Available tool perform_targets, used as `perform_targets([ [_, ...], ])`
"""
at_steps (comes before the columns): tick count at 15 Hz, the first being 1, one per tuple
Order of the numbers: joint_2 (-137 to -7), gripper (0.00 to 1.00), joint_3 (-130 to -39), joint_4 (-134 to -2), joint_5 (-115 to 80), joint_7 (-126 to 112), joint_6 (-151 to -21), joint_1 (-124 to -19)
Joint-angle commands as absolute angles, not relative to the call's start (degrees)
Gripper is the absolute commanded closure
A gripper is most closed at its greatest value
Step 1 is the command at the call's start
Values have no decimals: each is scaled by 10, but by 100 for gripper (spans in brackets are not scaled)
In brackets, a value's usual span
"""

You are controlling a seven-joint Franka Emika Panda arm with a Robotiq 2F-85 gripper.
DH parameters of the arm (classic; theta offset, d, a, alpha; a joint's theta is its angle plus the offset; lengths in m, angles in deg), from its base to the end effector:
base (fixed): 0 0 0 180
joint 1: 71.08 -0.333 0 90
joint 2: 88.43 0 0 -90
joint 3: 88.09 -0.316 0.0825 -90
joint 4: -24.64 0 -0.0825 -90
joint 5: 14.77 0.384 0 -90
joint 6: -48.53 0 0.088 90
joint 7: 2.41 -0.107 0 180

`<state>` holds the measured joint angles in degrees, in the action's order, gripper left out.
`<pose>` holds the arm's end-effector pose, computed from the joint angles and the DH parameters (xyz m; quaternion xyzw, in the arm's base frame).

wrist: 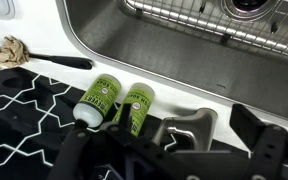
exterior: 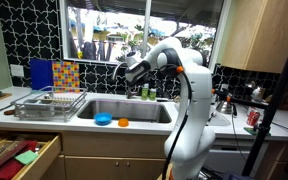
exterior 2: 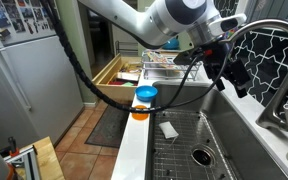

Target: Turn the faucet on then rinse the orange bowl under it

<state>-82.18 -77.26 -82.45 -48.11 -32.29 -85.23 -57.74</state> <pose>0.5656 -0.2593 0.4960 0.9104 -0.2841 0.1814 0.2400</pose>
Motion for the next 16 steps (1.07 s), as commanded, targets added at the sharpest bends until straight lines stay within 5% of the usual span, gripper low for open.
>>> perform_targets([
  [1, -823, 0, -760, -823, -478, -320, -852, -590],
  [16, -591, 0, -669, -635, -529, -360, -1009, -592],
])
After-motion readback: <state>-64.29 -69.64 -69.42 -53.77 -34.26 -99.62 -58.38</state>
